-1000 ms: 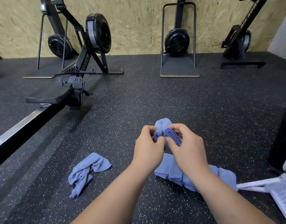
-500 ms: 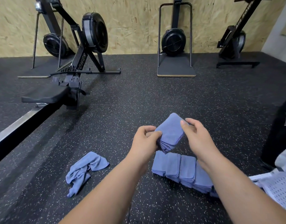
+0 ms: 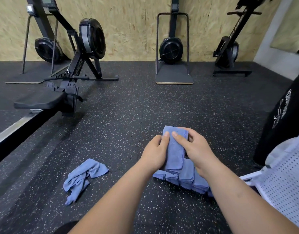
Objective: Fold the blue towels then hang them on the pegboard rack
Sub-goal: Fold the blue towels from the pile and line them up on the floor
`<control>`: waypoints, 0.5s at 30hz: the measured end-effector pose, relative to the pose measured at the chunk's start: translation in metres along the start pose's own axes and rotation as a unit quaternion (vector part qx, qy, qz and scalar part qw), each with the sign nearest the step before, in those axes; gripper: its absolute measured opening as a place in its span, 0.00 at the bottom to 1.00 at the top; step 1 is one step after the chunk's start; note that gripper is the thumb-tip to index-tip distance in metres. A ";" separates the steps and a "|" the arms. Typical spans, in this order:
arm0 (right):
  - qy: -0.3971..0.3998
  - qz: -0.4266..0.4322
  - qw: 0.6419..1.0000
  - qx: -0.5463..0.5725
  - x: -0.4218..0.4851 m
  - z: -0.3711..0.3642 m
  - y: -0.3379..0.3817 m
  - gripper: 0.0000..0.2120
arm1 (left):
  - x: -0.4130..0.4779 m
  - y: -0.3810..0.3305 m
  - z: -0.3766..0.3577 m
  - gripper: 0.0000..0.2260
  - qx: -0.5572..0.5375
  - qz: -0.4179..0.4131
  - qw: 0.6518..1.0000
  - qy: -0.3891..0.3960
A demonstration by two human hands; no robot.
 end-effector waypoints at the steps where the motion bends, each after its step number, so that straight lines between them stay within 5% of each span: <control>1: 0.001 -0.007 1.000 0.008 -0.005 0.001 0.000 0.15 | -0.003 -0.002 0.002 0.24 0.008 -0.010 1.000 -0.020; 7: 0.044 -0.061 0.997 0.018 -0.037 0.002 -0.008 0.12 | -0.018 0.001 0.011 0.20 0.023 -0.041 0.996 -0.082; 15: 0.016 -0.097 0.995 -0.029 -0.043 0.016 -0.047 0.14 | -0.031 0.039 -0.009 0.17 0.080 -0.007 0.997 -0.005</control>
Point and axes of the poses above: each hand's wrist, its own x-axis towards the middle knuckle, its own z-axis out of the back of the hand, y = z × x, the point moved 9 cm from there along x, towards the middle knuckle, and after that the axes turned 13 degrees about -y, right-handed, at the moved point
